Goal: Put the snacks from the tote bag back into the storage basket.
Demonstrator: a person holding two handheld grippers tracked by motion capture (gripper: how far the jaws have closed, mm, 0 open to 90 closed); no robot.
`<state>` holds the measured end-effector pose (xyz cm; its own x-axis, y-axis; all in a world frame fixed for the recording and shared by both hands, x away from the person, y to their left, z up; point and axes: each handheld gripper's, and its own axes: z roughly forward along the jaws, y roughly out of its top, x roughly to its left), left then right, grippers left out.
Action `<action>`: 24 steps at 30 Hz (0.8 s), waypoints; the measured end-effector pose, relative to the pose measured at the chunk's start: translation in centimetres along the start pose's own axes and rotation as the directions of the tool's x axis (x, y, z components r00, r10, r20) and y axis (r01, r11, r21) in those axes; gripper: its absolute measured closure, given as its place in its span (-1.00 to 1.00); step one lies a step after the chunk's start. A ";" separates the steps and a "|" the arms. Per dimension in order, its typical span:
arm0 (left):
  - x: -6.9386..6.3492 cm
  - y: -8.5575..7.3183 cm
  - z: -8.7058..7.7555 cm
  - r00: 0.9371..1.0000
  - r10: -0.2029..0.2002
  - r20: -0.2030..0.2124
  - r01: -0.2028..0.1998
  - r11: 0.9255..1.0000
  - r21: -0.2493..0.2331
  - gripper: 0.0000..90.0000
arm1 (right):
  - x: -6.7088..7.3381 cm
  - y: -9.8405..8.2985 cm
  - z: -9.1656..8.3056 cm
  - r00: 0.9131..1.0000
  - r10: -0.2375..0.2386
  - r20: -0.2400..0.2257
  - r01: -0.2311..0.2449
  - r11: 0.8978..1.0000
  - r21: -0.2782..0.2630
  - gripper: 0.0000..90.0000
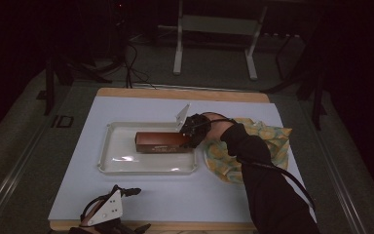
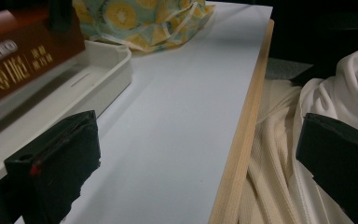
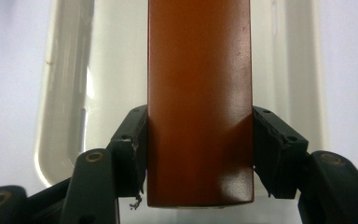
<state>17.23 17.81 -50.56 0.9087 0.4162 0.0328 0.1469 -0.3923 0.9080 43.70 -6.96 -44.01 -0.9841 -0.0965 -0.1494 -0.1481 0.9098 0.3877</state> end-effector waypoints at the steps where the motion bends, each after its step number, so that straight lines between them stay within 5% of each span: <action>1: 0.0 0.0 0.0 1.000 0.000 0.000 0.000 1.000 0.000 -1.00 | 0.0 -0.2 0.3 1.000 -0.001 -0.001 0.001 1.000 0.009 -0.04; 24: 0.0 0.0 0.0 1.000 -0.001 -0.001 0.001 1.000 -0.003 -1.00 | 0.8 -0.9 2.3 1.000 0.026 -0.002 -0.026 0.999 0.045 -0.05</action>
<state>17.23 17.83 -50.54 0.9080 0.4177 0.0323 0.1467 -0.3893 0.9093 43.32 -6.93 -46.56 -0.9877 -0.0739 -0.1376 -0.1183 0.9294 0.3496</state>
